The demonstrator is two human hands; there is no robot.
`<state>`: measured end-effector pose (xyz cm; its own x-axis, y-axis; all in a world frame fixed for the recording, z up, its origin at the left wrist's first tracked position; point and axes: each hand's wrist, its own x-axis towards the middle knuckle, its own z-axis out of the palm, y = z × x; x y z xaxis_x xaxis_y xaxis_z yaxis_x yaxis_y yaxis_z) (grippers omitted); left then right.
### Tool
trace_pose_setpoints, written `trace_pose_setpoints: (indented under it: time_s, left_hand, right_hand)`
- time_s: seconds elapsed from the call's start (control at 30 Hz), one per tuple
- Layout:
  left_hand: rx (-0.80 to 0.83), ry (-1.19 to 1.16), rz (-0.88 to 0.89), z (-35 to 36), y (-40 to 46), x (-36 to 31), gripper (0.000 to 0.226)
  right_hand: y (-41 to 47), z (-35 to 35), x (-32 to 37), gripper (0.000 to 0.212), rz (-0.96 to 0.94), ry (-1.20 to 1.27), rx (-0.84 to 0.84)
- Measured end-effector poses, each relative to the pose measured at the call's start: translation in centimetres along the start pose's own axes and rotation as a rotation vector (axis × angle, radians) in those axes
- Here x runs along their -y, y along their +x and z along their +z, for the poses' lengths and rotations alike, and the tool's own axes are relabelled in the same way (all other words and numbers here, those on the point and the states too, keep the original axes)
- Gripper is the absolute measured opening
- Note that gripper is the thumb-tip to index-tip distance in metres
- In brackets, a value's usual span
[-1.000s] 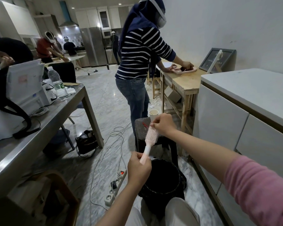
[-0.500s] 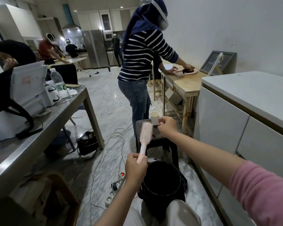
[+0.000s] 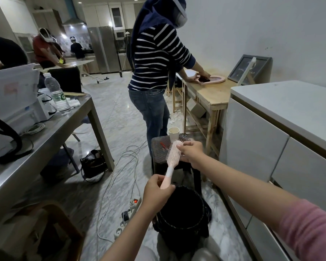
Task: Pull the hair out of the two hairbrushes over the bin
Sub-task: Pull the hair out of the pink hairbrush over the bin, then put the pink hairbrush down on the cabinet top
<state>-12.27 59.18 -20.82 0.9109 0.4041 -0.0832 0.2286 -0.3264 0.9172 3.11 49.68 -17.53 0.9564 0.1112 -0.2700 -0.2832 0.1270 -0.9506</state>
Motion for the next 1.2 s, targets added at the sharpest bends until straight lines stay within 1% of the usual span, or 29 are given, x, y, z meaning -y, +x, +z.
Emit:
trace_pose_setpoints:
  time_s: [0.1,0.13,0.2,0.23,0.33,0.4,0.47,0.57,0.7,0.83,0.93,1.1,1.2]
  left_hand:
    - [0.011,0.061,0.021,1.0,2.3,-0.1,0.027]
    - [0.009,0.076,0.027,1.4,3.1,-0.1,0.027]
    - [-0.001,0.126,0.038,2.4,5.6,-0.3,0.029]
    - [-0.012,0.156,0.048,2.6,6.2,-0.6,0.031]
    - [-0.010,0.271,0.045,3.7,8.9,-2.1,0.033]
    - [0.027,0.326,0.033,4.1,10.2,-4.0,0.032]
    - [0.073,0.354,0.037,4.3,11.0,-6.3,0.034]
    - [0.151,0.387,0.053,4.3,11.8,-11.0,0.035]
    - [0.230,0.401,0.107,4.3,12.2,-17.6,0.029]
    - [0.312,0.415,0.210,5.7,12.3,-24.2,0.023]
    - [0.401,0.422,0.292,8.5,11.7,-28.4,0.024]
    - [0.601,0.408,0.359,16.0,8.8,-33.6,0.027]
    - [0.691,0.392,0.420,21.8,6.6,-35.8,0.021]
  right_hand:
    - [2.0,-0.5,-0.1,0.011,0.026,0.026,-0.064]
    - [3.0,-0.7,-0.3,0.010,0.038,0.046,-0.082]
    - [5.4,-1.1,-0.4,0.019,0.059,0.067,-0.120]
    - [6.1,-1.3,-0.4,0.019,0.058,0.059,-0.132]
    - [8.5,-2.1,0.2,0.011,0.088,0.053,-0.156]
    - [9.4,-2.9,1.6,0.011,0.106,0.059,-0.170]
    - [9.5,-3.4,3.4,0.016,0.119,0.059,-0.185]
    - [9.2,-4.5,7.8,0.019,0.135,0.071,-0.246]
    - [8.1,-6.4,14.1,0.018,0.132,0.096,-0.301]
    - [6.0,-9.9,20.6,0.021,0.068,0.143,-0.404]
    - [4.3,-14.3,24.1,0.014,0.046,0.169,-0.509]
    - [0.9,-24.3,27.3,0.020,0.021,0.217,-0.701]
    - [-1.4,-30.9,28.0,0.018,0.031,0.212,-0.800]
